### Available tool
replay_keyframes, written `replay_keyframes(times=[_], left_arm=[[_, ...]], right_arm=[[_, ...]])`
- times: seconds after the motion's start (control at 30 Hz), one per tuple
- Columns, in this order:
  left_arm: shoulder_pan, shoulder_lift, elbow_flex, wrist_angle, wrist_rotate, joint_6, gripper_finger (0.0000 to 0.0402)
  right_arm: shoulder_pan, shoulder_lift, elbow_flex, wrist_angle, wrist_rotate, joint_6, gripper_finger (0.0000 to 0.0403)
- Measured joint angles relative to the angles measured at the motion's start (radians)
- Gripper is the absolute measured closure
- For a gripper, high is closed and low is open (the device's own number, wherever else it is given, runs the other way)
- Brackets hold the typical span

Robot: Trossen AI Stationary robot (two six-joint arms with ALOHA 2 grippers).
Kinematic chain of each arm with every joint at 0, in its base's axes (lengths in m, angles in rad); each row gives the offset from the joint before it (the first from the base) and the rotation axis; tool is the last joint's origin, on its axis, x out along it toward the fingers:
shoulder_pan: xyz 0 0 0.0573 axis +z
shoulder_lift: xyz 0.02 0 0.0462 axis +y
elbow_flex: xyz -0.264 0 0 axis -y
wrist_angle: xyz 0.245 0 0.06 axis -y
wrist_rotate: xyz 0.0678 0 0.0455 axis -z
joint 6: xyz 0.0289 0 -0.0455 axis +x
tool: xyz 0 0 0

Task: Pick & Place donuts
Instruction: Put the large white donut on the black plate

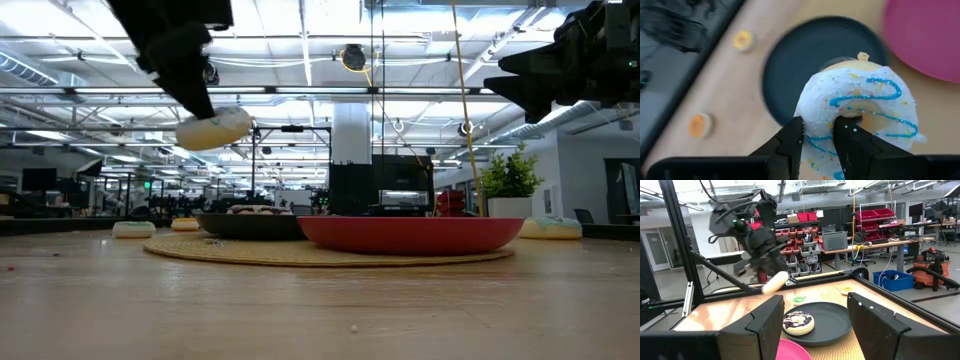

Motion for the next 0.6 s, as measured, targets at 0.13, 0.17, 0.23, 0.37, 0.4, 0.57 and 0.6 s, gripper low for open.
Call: replay_keyframes(times=[0.13, 0.17, 0.23, 0.37, 0.4, 0.57, 0.6], left_arm=[[0.085, 0.000, 0.000, 0.045, -0.038, 0.073, 0.0291], [0.106, 0.000, 0.000, 0.063, -0.046, 0.098, 0.0291], [0.148, 0.000, 0.000, 0.104, -0.054, 0.154, 0.0291], [0.225, 0.000, 0.000, 0.194, -0.055, 0.256, 0.0291], [0.242, 0.000, 0.000, 0.211, -0.055, 0.275, 0.0291], [0.304, 0.000, 0.000, 0.236, -0.055, 0.384, 0.0291], [0.311, 0.000, 0.000, 0.236, -0.055, 0.394, 0.0291]], right_arm=[[0.000, 0.000, 0.000, 0.000, 0.000, 0.000, 0.0195], [0.000, 0.000, 0.000, 0.000, 0.000, 0.000, 0.0195], [0.000, 0.000, 0.000, 0.000, 0.000, 0.000, 0.0195], [0.000, 0.000, 0.000, 0.000, 0.000, 0.000, 0.0195], [0.000, 0.000, 0.000, 0.000, 0.000, 0.000, 0.0195], [0.000, 0.000, 0.000, 0.000, 0.000, 0.000, 0.0195], [0.000, 0.000, 0.000, 0.000, 0.000, 0.000, 0.0195]])
